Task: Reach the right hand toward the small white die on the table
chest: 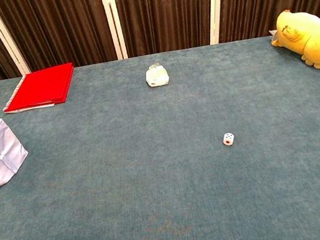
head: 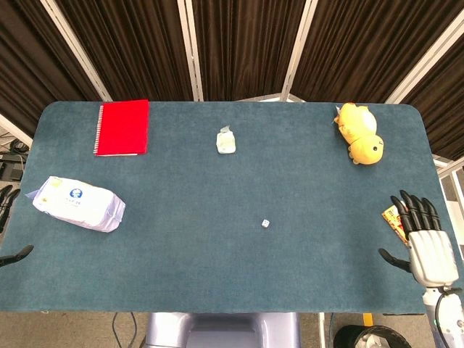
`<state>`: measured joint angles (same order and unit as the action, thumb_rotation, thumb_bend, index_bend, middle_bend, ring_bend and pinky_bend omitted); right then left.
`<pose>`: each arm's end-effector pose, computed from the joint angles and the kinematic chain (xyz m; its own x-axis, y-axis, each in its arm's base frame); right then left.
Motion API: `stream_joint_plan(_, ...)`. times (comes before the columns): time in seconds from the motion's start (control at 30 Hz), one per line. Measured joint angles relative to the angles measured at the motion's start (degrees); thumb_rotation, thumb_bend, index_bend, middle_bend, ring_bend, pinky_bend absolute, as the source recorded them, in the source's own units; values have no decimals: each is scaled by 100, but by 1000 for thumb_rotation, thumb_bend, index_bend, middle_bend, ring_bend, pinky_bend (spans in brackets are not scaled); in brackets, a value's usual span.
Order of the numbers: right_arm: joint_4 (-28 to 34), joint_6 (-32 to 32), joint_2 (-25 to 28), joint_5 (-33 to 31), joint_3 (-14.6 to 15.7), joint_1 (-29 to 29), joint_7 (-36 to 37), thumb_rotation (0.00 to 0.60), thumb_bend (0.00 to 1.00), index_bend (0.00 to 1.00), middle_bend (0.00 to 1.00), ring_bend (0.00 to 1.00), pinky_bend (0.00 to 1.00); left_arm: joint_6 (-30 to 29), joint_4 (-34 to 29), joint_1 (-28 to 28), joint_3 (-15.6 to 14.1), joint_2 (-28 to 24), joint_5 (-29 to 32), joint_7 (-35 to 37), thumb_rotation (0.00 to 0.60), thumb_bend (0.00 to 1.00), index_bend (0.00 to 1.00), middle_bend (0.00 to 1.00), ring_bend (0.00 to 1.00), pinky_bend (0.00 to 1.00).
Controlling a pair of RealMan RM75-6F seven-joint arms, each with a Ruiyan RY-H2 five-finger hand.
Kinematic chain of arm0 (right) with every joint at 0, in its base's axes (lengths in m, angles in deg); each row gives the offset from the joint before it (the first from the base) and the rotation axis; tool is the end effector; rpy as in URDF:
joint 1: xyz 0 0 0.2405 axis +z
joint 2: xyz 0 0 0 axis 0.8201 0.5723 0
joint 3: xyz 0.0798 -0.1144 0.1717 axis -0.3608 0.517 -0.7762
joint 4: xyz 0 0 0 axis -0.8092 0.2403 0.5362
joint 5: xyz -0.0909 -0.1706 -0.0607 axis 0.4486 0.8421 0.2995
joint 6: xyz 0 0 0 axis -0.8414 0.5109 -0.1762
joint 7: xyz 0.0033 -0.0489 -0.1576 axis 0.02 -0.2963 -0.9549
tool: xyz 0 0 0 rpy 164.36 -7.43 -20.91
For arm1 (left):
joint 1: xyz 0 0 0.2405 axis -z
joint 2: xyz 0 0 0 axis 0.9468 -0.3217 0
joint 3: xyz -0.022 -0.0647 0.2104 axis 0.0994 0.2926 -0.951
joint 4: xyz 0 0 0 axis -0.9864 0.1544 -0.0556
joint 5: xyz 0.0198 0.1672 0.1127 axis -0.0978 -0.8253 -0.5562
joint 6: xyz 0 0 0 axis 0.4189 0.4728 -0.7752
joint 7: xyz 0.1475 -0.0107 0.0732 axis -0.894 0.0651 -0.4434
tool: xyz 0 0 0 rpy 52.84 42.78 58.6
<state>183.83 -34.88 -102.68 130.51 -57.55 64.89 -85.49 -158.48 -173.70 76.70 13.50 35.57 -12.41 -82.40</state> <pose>-0.2460 -0.2068 0.1597 0.4341 0.1091 0.8942 -0.8937 -0.0725 0.4427 -0.2644 0.2015 0.1910 0.4890 -0.0055 0.8723 0.8722 -0.0096 -0.4891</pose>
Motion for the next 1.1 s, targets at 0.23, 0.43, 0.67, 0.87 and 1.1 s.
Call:
stream_joint_plan(0.23, 165, 125, 63, -180, -66, -120, -245, 600, 0, 0, 186, 79, 20, -18, -1, 4, -14, 15, -53, 23, 600, 0, 0, 0, 0, 0)
stream_joint_plan(0.43, 38, 518, -115, -134, -220, 132, 191, 600, 255, 12, 894, 816, 984, -81, -52, 1, 3, 14, -98, 2, 600, 0, 0, 0, 0, 0)
stream_joint_plan(0.67, 11, 2130, -128, -202, -310, 902, 641, 600, 385, 39, 946, 875, 1000, 108, 13, 84, 36, 65, 66, -89, 600, 0, 0, 0, 0, 0)
stream_joint_plan(0.87, -30, 3790, -325, -519, -319, 1714, 317, 600, 403, 41, 947, 877, 1000, 269, 87, 154, 80, 129, 275, -187, 600, 0, 0, 0, 0, 0)
stream_joint_plan(1.1, -219, 4520, -966, -1209, -320, 2229, -529, 600, 404, 41, 947, 876, 1000, 285, 106, 150, 82, 145, 338, -223, 600, 0, 0, 0, 0, 0)
